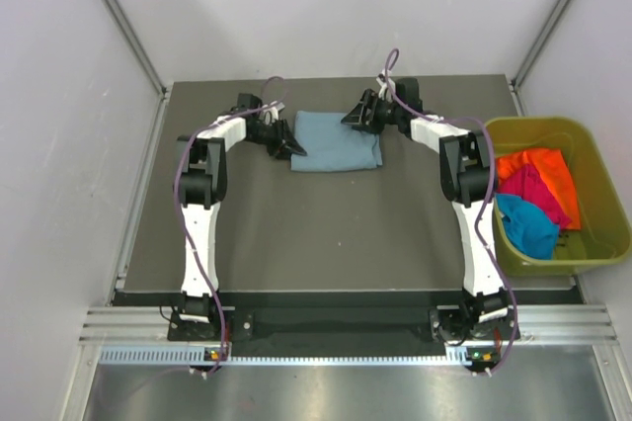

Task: Fold and stack the t-shirts
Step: Neatly place the folded tshirt to the corner

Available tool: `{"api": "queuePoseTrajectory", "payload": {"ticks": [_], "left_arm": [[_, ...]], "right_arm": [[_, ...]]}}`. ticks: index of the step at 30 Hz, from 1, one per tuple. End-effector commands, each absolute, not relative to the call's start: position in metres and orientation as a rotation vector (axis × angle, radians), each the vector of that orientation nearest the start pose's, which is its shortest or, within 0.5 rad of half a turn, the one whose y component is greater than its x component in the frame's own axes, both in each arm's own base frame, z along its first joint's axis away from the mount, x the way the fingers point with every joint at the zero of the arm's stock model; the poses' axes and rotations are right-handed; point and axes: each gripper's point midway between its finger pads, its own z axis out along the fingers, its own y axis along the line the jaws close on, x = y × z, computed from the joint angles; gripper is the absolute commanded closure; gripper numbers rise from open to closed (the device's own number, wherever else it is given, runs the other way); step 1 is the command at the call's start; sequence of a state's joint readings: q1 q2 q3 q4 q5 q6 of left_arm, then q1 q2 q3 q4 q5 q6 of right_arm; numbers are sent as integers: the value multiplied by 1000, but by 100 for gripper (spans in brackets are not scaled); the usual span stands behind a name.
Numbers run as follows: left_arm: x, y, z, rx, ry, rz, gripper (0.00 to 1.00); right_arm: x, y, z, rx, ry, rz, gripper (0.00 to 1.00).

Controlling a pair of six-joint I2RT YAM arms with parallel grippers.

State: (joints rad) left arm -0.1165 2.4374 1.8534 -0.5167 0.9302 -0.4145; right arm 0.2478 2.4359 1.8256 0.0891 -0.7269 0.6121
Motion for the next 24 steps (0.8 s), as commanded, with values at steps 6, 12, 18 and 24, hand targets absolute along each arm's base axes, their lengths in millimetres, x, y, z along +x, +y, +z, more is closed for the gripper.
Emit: {"api": "queuePoseTrajectory", "payload": {"ticks": [6,12,18,24], "left_arm": [[467,-207,23,-31,2649,-1341,100],[453,-192,42,-15,2678,-1255,100],[424,-135,75,-90,2752,-1130,100],[397,-69,77,15,2886,-957,100]], "right_arm": [[547,281,109,-149,2131,1236,35],[543,269,153,-216,2061,1184,34],[533,235,217,-227,1971,1117,31],[509,203,237,-246,1958,1020,30]]}}
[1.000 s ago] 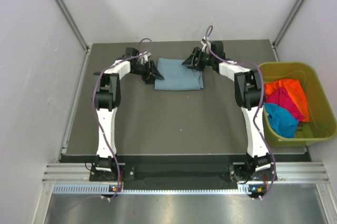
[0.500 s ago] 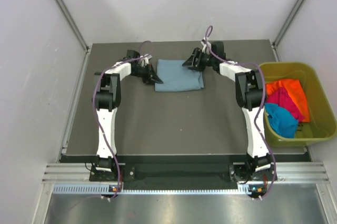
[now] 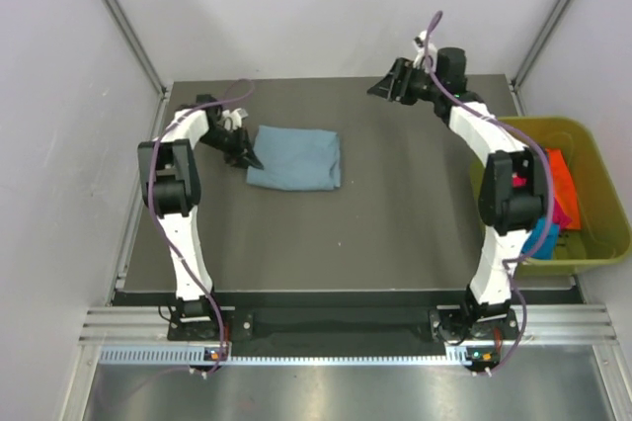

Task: Fold and stack the t-shirts
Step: Neatly place the folded tshirt to the corner

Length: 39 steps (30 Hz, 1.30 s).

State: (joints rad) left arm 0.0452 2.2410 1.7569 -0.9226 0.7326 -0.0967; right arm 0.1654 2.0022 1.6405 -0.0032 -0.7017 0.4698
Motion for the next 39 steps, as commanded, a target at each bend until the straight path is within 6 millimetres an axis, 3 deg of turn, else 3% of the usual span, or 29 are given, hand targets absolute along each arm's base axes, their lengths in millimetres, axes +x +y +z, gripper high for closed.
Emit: {"api": "queuePoseTrajectory", "payload": {"ticks": [1,3,4,6,7,9,10,11,18,22,24,33,39], "left_arm": [[391,-61,79,6,2911,-937,100],[387,-46,87,58,2933,-841,100],[379,-40,89,51,2968,-822,100],[369,-29,95,87,2989,-765,100],[364,-21,97,76,3000,-742,100],[348,-7,102,116,3035,-651,100],[342,-1,103,139,3046,-618,100],[334,4,105,164,3070,-576,100],[273,46,127,259,3114,-316,100],[250,80,131,219,3103,-153,100],[236,97,131,186,3093,-102,100],[215,183,122,69,3078,204,100],[194,222,115,11,3106,377,100]], "right_arm": [[504,197,248,-250,1941,999,30],[492,193,244,-261,1955,981,30],[486,189,255,-274,1935,956,30],[477,184,252,-259,1956,939,30],[470,180,263,-262,1935,930,30],[461,175,261,-253,1946,925,30],[456,169,269,-252,1927,913,30],[450,166,262,-240,1943,911,30],[427,129,264,-137,1937,891,29],[417,125,261,-110,1938,904,30],[418,111,264,-78,1922,883,30],[412,107,264,-52,1924,916,30],[417,110,268,-59,1923,945,30]]}}
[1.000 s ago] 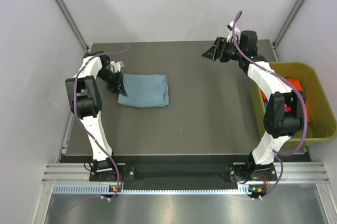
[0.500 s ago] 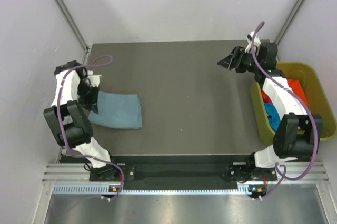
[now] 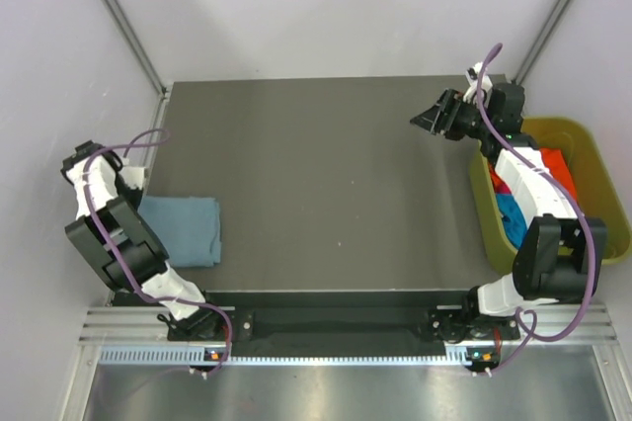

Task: Fold and stack the t-shirts
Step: Neatly place the folded tshirt to the corner

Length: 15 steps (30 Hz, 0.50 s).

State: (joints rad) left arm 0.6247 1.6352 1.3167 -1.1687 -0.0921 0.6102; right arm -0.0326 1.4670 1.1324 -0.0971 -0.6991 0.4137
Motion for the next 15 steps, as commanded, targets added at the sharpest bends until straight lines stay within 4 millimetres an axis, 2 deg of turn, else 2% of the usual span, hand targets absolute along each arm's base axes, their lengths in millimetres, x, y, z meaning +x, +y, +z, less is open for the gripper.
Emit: {"api": "queuePoseTrajectory", "payload": {"ticks": [1,6,10,15], "left_arm": [[193,224,115,6,3105,392,100],[192,245,116,-4,3075,518,100],[188,261,110,-11,3083,602,100],[183,272,97,-61,3121,604,100]], "right_arm": [[419,109,272,-55,1915,946,30],[424,110,275,-47,1904,956,30],[424,110,275,-41,1899,957,30],[421,109,275,-52,1900,944,30]]}}
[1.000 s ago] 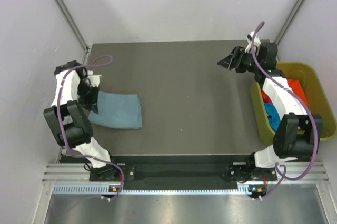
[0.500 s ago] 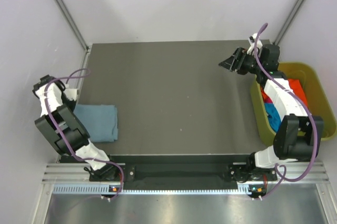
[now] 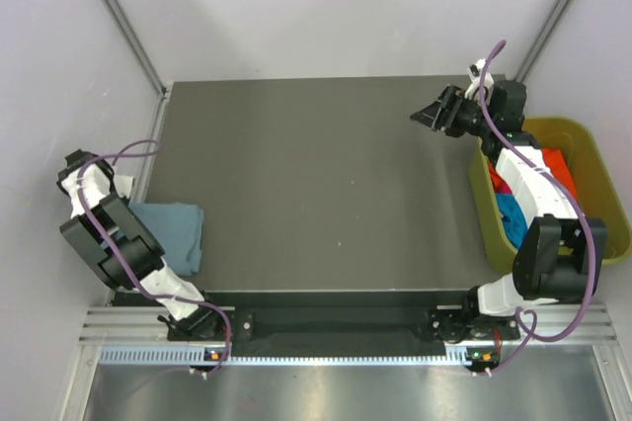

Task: Fold and stack the t-shirts
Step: Neatly place the folded tshirt to the corner

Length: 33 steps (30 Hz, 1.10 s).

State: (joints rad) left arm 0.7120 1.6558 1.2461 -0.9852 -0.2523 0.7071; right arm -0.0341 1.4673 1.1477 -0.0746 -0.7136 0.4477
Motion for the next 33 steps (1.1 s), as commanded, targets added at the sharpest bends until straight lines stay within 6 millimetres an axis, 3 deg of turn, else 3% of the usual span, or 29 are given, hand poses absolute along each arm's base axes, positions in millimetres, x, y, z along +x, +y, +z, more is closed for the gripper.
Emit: {"api": "queuePoseTrajectory", "payload": {"ticks": [1,12,15,16,18,19,20,24,25,26,28,30,32,33], "left_arm": [[183,274,96,-66,3123,606,100],[198,281,85,-170,3126,567,100],[202,279,90,-174,3104,540,79],[206,278,99,-182,3065,543,77],[212,274,112,-198,3000,533,60],[213,269,132,-205,2940,542,56],[220,261,138,-193,2892,494,45],[235,233,183,-176,2736,445,43],[246,223,206,-168,2662,448,43],[251,215,217,-157,2627,432,42],[276,187,252,-154,2479,318,36],[311,144,287,-66,2325,169,32],[331,104,319,-93,2168,-14,30],[351,87,339,-52,2035,-110,29]], "right_arm": [[420,109,273,-47,1907,944,30],[419,107,271,-44,1906,929,30],[418,106,271,-47,1905,925,30],[418,105,272,-44,1905,923,30],[417,103,271,-43,1904,917,30],[416,102,269,-40,1909,917,30],[416,101,270,-41,1907,912,30],[414,97,270,-34,1904,900,29],[414,96,271,-37,1902,896,29],[413,96,270,-36,1905,892,29],[413,92,271,-38,1908,864,28],[414,84,270,-48,1911,781,25],[414,74,273,-41,1900,704,19],[415,69,273,-61,1894,646,0]]}}
